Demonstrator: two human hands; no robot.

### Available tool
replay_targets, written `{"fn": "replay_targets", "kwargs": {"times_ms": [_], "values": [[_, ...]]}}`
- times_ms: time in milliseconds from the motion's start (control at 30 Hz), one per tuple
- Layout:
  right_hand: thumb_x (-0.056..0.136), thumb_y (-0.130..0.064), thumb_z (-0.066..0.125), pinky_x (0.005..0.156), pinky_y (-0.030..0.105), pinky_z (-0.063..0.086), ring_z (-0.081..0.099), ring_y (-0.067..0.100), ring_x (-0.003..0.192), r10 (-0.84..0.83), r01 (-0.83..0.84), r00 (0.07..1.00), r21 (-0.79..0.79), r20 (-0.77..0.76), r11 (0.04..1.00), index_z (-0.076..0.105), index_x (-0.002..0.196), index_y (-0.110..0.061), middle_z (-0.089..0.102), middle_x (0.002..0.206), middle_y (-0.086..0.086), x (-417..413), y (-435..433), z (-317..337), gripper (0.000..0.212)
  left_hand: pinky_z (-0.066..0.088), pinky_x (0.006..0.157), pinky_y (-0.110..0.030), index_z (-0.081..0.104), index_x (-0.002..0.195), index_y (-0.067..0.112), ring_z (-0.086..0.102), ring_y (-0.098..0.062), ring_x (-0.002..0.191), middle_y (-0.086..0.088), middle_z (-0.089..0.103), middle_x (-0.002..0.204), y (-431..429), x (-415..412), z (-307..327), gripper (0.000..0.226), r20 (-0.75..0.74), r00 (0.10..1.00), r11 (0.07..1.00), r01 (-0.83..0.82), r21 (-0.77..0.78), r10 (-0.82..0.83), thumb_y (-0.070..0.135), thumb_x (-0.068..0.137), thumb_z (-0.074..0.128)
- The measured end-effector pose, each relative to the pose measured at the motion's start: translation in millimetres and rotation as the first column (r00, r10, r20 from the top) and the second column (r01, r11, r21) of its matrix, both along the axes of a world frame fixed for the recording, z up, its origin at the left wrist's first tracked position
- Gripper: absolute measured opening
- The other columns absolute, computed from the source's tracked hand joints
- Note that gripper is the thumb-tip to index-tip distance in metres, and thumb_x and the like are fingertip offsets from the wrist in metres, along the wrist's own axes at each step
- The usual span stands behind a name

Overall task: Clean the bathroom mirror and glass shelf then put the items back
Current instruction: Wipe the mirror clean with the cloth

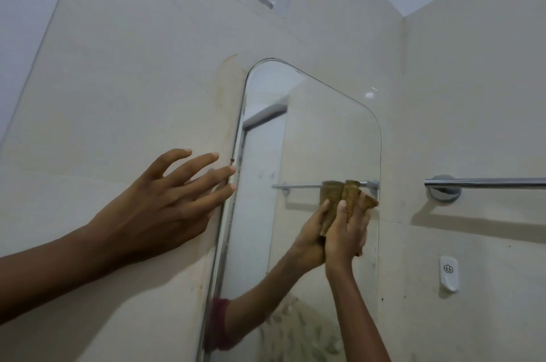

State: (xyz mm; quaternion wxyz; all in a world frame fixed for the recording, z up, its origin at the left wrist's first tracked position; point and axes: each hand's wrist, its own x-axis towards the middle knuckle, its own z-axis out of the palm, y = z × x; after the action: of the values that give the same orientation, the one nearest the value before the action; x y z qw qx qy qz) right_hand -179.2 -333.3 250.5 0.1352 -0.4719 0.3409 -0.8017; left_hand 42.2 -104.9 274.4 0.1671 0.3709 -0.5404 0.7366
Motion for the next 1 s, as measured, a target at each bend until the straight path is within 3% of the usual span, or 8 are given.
{"fn": "replay_targets", "kwargs": {"times_ms": [133,233,300,367,467,800,933,1000], "values": [[0.078,-0.065,0.016,0.118,0.042,0.010,0.019,0.021,0.144,0.035,-0.052,0.992,-0.142,-0.120,0.988,0.016,0.143,-0.040,0.018,0.157,0.002,37.3,37.2,-2.8,0.069,0.029,0.103,-0.046,0.057,0.125,0.013,0.048,-0.032,0.127,-0.009,0.055,0.137,-24.8,-10.9,-4.3,0.042,-0.066,0.986,0.967,-0.133,0.218,0.151,0.025,0.092,0.035],[0.081,-0.068,0.018,0.117,0.047,0.013,0.010,0.019,0.144,0.045,-0.096,0.970,-0.207,-0.239,0.974,-0.001,0.130,-0.065,0.008,0.157,-0.007,65.6,71.7,-11.2,0.052,0.027,0.104,-0.045,0.053,0.129,0.009,0.040,-0.030,0.129,-0.011,0.053,0.139,-22.2,-9.8,-1.6,0.044,-0.095,0.993,0.991,-0.061,0.117,0.072,0.019,0.090,0.034],[0.084,-0.069,0.018,0.116,0.050,0.011,0.005,0.018,0.142,0.010,-0.120,0.945,-0.316,-0.328,0.941,-0.009,0.125,-0.072,0.001,0.152,-0.017,82.9,95.9,-19.1,0.050,0.027,0.104,-0.044,0.051,0.130,0.007,0.039,-0.031,0.129,-0.014,0.053,0.138,-25.8,-13.2,-4.0,0.045,-0.117,0.993,0.992,-0.016,0.122,0.031,0.014,0.090,0.033],[0.092,-0.045,0.030,0.117,0.053,0.007,0.000,0.019,0.146,-0.088,-0.126,0.904,-0.459,-0.419,0.880,0.006,0.139,-0.055,0.002,0.153,-0.020,95.4,107.8,-28.5,0.055,0.028,0.104,-0.044,0.050,0.130,0.006,0.041,-0.031,0.128,-0.014,0.053,0.138,-24.1,-13.5,-2.2,0.045,-0.149,0.989,0.997,0.032,0.077,-0.020,0.011,0.090,0.031],[0.081,-0.019,0.038,0.117,0.041,-0.004,-0.002,0.019,0.147,-0.154,-0.143,0.840,-0.487,-0.519,0.861,0.022,0.145,-0.036,0.011,0.157,-0.011,101.5,108.4,-43.6,0.068,0.028,0.105,-0.044,0.049,0.132,0.007,0.041,-0.030,0.128,-0.013,0.052,0.139,-22.9,-12.0,-2.4,0.046,-0.172,0.985,0.998,0.037,0.053,-0.027,0.011,0.094,0.024],[0.077,-0.011,0.040,0.117,0.043,0.008,0.016,0.025,0.145,-0.189,-0.177,0.839,-0.585,-0.510,0.791,0.040,0.139,-0.027,0.025,0.154,-0.012,85.2,88.8,-81.6,0.063,0.027,0.103,-0.048,0.056,0.127,0.012,0.039,-0.033,0.129,-0.011,0.054,0.138,-27.4,-4.9,-2.6,0.051,-0.005,0.995,0.994,-0.097,0.054,0.097,0.004,0.086,0.027],[0.079,-0.014,0.036,0.118,0.044,0.010,0.017,0.022,0.145,-0.112,-0.131,0.904,-0.517,-0.412,0.846,0.040,0.137,-0.027,0.031,0.152,-0.004,65.7,71.9,-64.6,0.059,0.022,0.106,-0.046,0.058,0.124,0.015,0.038,-0.033,0.129,-0.009,0.055,0.137,-28.2,-3.0,-3.2,0.048,0.044,0.992,0.991,-0.118,0.061,0.116,0.005,0.086,0.029],[0.084,-0.020,0.033,0.117,0.048,0.019,0.024,0.023,0.142,-0.089,-0.069,0.941,-0.440,-0.327,0.895,0.039,0.137,-0.027,0.033,0.150,0.000,47.8,48.5,-51.6,0.054,0.017,0.108,-0.044,0.057,0.124,0.015,0.037,-0.032,0.130,-0.009,0.055,0.137,-28.9,-2.3,-3.4,0.048,0.043,0.993,0.992,-0.112,0.056,0.110,0.005,0.086,0.031]]}}
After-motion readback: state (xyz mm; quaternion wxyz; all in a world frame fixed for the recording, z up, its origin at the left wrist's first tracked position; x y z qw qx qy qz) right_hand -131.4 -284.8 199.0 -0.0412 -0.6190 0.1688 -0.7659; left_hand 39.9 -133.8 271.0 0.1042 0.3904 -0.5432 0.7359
